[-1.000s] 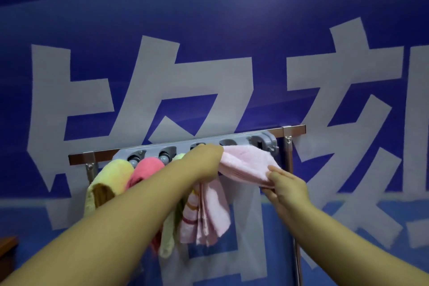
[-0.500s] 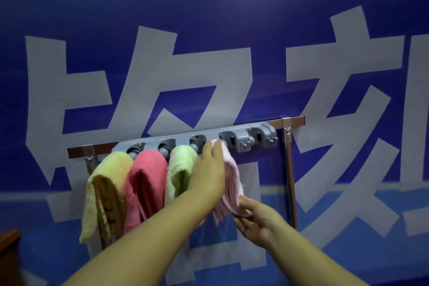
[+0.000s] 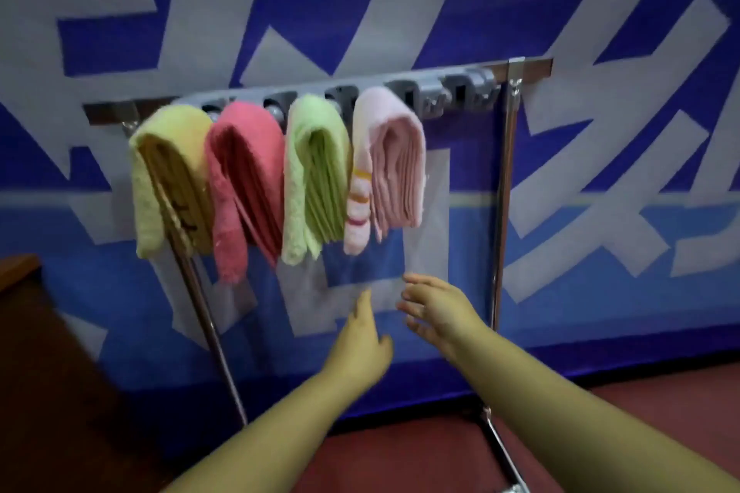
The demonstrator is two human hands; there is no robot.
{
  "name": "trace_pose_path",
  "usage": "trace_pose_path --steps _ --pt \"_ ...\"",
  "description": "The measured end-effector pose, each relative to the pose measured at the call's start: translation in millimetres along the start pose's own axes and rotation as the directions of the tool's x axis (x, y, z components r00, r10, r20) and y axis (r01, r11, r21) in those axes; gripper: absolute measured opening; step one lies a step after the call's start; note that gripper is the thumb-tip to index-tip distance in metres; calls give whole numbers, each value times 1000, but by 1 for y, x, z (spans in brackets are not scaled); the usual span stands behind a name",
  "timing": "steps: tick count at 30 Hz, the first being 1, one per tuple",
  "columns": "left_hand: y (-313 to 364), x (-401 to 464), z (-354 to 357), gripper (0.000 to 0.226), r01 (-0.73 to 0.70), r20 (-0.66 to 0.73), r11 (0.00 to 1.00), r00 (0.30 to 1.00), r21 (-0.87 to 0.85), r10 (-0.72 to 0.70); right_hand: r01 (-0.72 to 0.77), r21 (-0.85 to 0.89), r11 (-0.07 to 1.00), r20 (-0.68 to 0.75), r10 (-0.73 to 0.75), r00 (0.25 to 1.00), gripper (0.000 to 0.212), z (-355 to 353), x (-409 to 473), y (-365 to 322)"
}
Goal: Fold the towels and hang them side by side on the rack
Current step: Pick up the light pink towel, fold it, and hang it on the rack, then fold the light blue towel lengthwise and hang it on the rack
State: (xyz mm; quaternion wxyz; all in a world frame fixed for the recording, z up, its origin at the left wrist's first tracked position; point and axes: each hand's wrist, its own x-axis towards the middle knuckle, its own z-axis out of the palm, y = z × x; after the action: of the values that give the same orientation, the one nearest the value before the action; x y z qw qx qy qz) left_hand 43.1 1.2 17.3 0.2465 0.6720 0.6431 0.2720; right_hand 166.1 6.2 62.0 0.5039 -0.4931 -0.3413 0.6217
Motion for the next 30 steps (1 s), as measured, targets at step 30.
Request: trace_pose_path --steps 30 --pt "-306 -58 292 48 695 455 709 596 120 -662 -596 -701 393 -390 489 781 34 -178 111 467"
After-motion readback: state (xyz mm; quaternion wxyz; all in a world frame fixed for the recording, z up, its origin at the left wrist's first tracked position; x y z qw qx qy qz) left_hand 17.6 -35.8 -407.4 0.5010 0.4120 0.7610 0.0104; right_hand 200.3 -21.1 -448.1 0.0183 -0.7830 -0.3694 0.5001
